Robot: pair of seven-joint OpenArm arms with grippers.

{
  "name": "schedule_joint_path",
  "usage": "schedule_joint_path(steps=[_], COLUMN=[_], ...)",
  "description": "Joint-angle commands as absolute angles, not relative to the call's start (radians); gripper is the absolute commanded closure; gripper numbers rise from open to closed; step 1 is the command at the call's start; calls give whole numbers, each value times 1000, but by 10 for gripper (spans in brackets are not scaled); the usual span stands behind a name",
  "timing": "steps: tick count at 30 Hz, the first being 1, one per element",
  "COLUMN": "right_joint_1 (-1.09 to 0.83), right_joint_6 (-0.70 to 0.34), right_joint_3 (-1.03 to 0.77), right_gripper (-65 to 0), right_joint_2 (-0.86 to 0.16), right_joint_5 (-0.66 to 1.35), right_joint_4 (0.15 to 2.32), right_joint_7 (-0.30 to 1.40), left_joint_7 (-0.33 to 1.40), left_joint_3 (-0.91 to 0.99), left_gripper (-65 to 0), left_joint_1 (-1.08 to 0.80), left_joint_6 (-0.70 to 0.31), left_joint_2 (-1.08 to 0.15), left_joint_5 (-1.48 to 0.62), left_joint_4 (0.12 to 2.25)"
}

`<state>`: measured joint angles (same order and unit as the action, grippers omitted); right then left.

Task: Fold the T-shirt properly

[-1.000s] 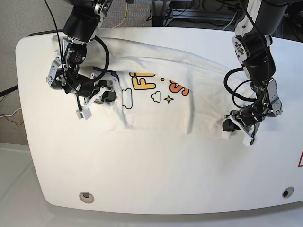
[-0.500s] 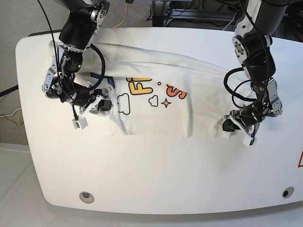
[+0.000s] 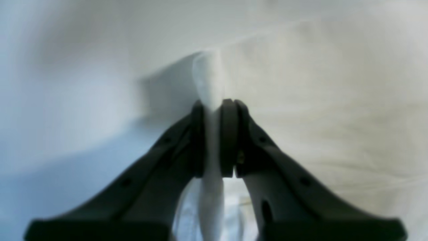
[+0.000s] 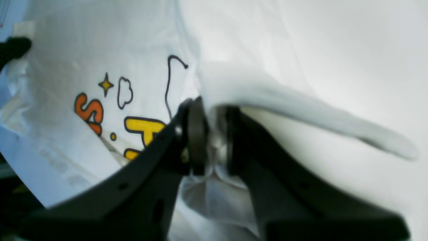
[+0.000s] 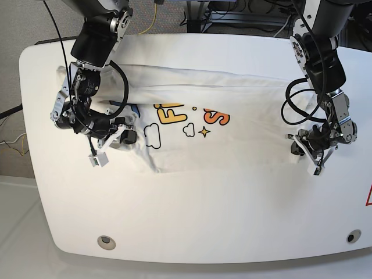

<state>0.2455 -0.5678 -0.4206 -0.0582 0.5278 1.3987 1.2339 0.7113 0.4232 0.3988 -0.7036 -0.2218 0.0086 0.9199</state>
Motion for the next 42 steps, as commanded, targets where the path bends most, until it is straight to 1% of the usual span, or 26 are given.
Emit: schedule_joint_path(steps=[1, 9, 20, 25, 34, 42], right_joint_1=[280, 283, 297, 300, 312, 312], right_joint_6=[-573, -573, -573, -573, -573, -573], right_joint_3=[-394, -355, -355, -355, -357, -358], right_gripper=[-86, -86, -86, -86, -86, -86], right_joint_2=[-61, -58, -67, -85, -111, -117], right_joint_5=[556, 556, 556, 558, 561, 564], right_joint_4=[1414, 1414, 1415, 1415, 1417, 1422], right_joint_7=[1211, 1210, 1210, 1210, 1214, 1216], left_joint_7=[727, 728, 728, 728, 728, 728], left_joint_3=[418, 418, 418, 417, 417, 387], left_gripper=[-69, -69, -69, -69, -69, -69], left_joint_1=[414, 412, 420, 432, 470, 487], left_joint_6=[-698, -698, -698, -698, -698, -698], left_joint_2=[-232, -262, -263, -288, -294, -315], left_joint_5=[27, 25, 25, 24, 28, 28], left_joint_4=[977, 1003, 1003, 1004, 1004, 1004])
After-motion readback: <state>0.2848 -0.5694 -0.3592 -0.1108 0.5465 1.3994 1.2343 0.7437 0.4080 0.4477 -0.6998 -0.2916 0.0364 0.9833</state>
